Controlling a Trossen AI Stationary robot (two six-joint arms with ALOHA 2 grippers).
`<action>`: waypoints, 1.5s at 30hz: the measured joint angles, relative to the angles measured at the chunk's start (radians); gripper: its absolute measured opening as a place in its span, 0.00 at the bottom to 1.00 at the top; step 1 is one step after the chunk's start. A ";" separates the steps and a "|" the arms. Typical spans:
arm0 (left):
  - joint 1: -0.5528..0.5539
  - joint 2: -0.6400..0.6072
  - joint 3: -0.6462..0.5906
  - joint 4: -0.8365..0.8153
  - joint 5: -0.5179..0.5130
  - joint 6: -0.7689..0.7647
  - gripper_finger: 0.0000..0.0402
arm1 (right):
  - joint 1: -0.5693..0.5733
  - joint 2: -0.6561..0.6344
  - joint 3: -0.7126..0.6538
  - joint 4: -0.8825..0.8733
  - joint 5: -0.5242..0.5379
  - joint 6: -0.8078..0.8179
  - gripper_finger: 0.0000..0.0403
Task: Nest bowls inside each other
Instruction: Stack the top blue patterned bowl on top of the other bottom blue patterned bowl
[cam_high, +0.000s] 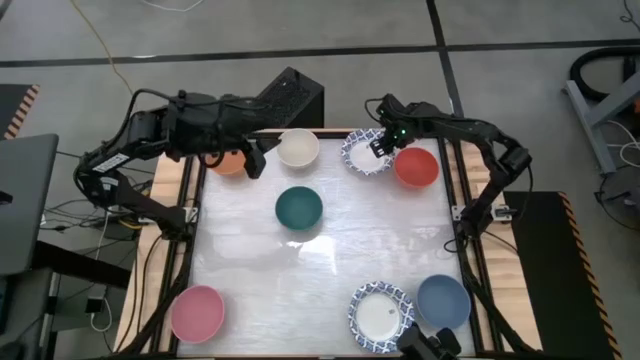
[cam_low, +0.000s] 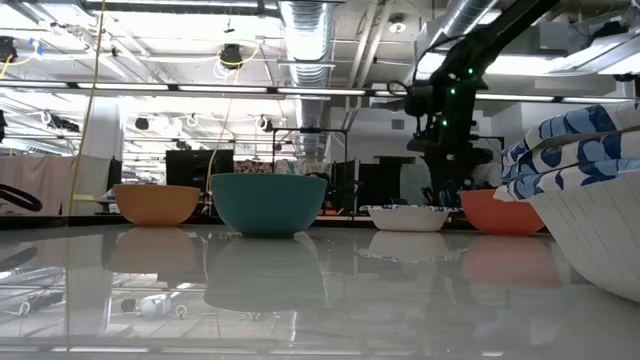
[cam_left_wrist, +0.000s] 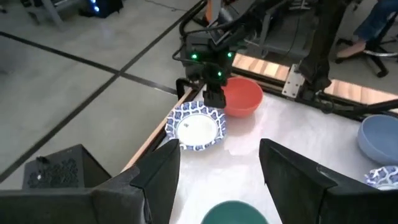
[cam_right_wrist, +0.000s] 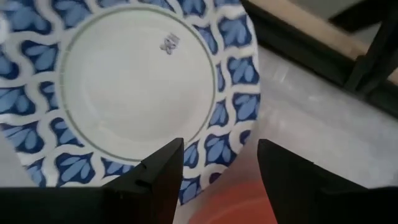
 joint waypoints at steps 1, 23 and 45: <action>-0.007 0.003 0.000 -0.009 -0.011 0.001 0.52 | -0.006 0.009 0.000 -0.003 -0.015 0.007 0.56; -0.047 0.022 -0.001 -0.034 -0.066 0.016 0.52 | -0.023 0.074 0.000 -0.013 0.002 0.030 0.45; -0.047 0.022 -0.001 -0.056 -0.068 0.029 0.52 | -0.059 0.074 0.000 0.030 -0.065 0.003 0.58</action>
